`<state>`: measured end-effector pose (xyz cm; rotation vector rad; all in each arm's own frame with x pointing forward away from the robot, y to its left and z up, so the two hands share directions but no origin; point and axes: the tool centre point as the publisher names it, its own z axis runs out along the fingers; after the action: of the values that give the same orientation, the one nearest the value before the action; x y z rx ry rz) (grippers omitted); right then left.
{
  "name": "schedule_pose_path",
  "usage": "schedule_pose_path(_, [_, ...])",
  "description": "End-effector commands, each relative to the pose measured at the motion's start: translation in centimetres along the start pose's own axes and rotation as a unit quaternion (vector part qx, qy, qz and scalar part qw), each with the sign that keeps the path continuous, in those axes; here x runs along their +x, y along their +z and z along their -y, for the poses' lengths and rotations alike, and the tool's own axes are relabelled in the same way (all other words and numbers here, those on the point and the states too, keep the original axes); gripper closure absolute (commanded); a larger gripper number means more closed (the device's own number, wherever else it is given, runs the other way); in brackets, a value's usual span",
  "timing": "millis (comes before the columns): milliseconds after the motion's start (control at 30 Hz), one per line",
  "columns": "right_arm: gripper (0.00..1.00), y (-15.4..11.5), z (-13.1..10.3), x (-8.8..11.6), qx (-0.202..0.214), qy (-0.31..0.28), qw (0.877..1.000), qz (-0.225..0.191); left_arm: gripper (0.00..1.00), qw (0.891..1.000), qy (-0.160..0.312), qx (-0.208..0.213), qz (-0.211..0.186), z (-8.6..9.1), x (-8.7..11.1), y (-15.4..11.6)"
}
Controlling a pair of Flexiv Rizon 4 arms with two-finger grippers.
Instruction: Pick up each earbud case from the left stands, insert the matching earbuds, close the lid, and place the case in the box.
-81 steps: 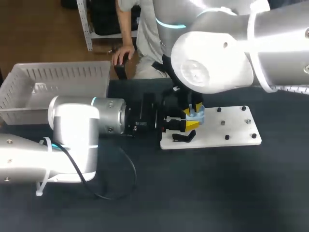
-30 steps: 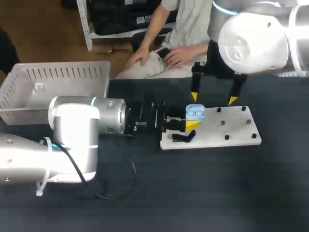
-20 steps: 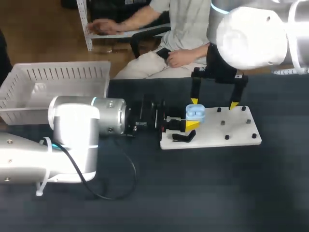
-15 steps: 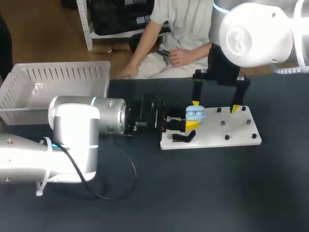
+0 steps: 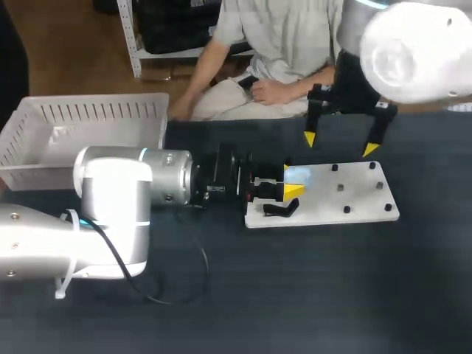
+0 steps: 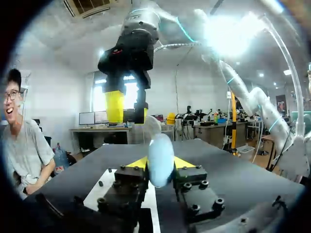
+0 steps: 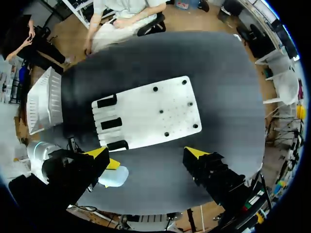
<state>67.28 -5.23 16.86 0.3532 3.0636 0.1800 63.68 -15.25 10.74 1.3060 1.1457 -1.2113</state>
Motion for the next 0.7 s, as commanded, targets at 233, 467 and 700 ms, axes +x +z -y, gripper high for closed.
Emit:
schedule_pose_path(233, [0.00, -2.6, 5.8, 3.4, -0.113, -0.055, 0.988, 0.084, 1.00, 0.995, 0.016, -0.082, -0.055, -1.9, -2.0, -7.2])
schedule_pose_path(467, [0.00, -2.4, 5.8, 3.8, -0.120, -0.062, 0.988, 0.080, 1.00, 0.982, 0.048, -0.149, -0.103, -3.6, -6.0, -13.6])
schedule_pose_path(700, [0.00, -2.4, 5.8, 3.8, -0.120, -0.062, 0.988, 0.080, 1.00, 0.959, 0.039, -0.237, -0.148, -5.4, -7.6, -20.6])
